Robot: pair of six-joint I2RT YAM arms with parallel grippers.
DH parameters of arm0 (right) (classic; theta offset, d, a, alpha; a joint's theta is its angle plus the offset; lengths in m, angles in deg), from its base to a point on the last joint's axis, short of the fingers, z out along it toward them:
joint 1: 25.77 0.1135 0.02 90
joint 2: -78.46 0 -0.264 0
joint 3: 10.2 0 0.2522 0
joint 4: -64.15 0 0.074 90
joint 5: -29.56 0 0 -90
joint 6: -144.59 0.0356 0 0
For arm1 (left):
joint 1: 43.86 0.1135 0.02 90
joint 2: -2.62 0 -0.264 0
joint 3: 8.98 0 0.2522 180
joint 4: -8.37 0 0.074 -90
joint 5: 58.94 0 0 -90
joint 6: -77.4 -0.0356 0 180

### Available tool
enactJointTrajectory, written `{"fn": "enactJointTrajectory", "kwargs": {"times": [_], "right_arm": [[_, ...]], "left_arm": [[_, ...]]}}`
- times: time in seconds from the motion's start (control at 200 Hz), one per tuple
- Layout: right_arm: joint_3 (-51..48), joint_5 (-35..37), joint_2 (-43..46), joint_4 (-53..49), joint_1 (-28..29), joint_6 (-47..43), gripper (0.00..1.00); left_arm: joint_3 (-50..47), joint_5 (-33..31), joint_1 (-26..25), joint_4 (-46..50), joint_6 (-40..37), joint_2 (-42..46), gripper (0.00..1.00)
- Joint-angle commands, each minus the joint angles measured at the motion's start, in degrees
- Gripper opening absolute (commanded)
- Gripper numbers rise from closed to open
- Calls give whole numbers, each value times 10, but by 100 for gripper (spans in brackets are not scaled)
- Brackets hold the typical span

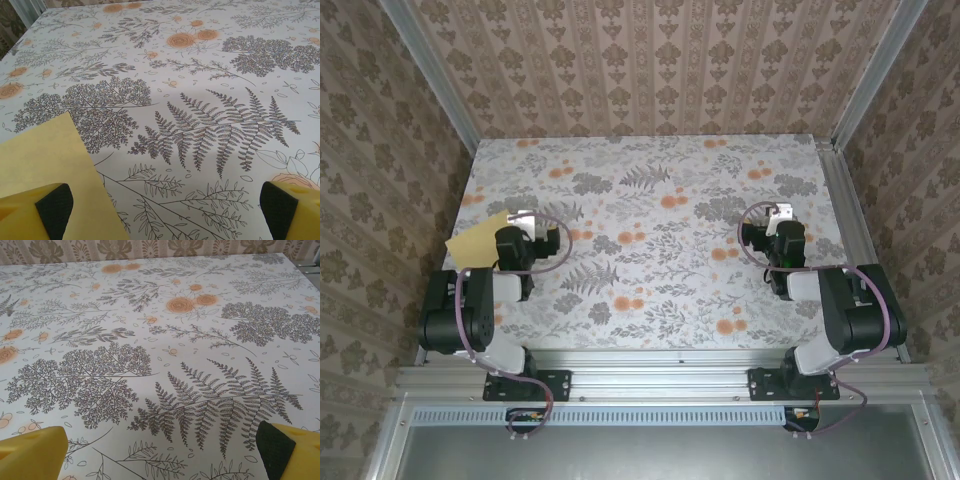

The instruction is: Fold a paper plane with a square sheet of paper (pick it up from the middle)

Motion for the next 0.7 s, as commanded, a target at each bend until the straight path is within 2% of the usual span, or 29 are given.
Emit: {"fn": "enactJointTrajectory", "kwargs": {"times": [0.0, 0.275, 0.495, 0.57, 0.695], "right_arm": [[4, 0, -1, 13, -3, -6, 100], [1, -19, 0, 18, -12, 1, 100], [-6, -6, 6, 26, -12, 6, 100], [-4, -4, 32, 5, -13, 7, 100], [23, -25, 103, -96, -13, -2, 100]], "left_arm": [[8, 7, 1, -13, -12, 4, 100], [11, 14, 4, -10, -9, 4, 100], [7, -15, 0, -11, -4, 13, 100], [8, -24, -4, 14, -5, 47, 100], [44, -74, -20, 143, -1, 122, 100]]}}
